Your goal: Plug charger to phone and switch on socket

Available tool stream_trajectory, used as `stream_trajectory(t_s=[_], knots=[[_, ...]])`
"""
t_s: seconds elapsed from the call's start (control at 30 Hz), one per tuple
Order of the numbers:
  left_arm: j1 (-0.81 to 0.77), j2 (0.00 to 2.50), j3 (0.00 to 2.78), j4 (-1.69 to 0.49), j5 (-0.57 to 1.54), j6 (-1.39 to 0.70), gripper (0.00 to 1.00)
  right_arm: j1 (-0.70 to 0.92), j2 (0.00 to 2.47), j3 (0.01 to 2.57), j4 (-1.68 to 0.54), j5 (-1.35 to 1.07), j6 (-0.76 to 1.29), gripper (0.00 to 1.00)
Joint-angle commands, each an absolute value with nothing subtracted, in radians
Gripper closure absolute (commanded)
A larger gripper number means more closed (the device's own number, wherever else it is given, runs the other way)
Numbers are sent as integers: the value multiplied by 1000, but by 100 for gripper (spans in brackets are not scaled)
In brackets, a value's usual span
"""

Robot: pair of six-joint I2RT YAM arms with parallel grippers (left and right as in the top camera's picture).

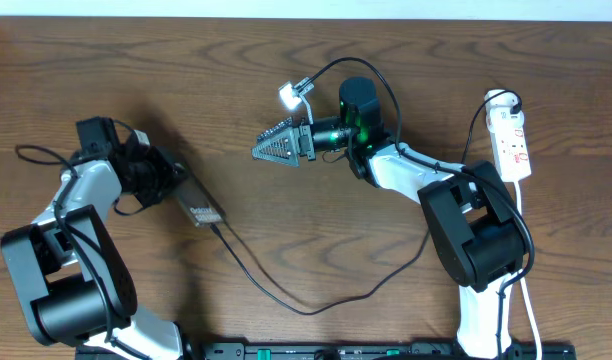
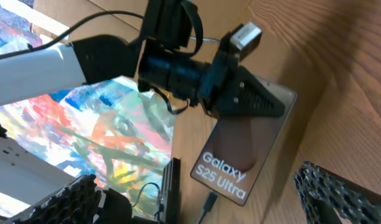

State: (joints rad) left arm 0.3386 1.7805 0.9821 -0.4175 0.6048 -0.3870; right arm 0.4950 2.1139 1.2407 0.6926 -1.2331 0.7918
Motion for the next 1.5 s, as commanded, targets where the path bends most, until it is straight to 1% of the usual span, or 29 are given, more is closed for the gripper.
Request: stream_trajectory(t_s=[0.0, 0.2, 0.87, 0.93, 0.97, 1.03, 1.47], knots=[[341, 1784, 942, -396, 602, -374, 92, 506, 2096, 1254, 691, -1229, 768, 1], [341, 1784, 888, -353, 582, -374, 93, 507, 2097, 1254, 691, -1230, 768, 1], [341, 1784, 886, -358, 582, -356, 92, 511, 2097, 1254, 691, -1233, 761, 1], [341, 1784, 886, -362, 582, -356, 91, 511, 2097, 1254, 691, -1233, 761, 1], [341, 1784, 886, -365, 582, -356, 86, 511, 2097, 1254, 691, -1233, 761, 1], [341, 1784, 886, -374, 583, -356, 83, 511, 2097, 1254, 691, -1233, 761, 1], [341, 1784, 886, -400, 582, -355, 83, 511, 2097, 1254, 691, -1234, 761, 1]])
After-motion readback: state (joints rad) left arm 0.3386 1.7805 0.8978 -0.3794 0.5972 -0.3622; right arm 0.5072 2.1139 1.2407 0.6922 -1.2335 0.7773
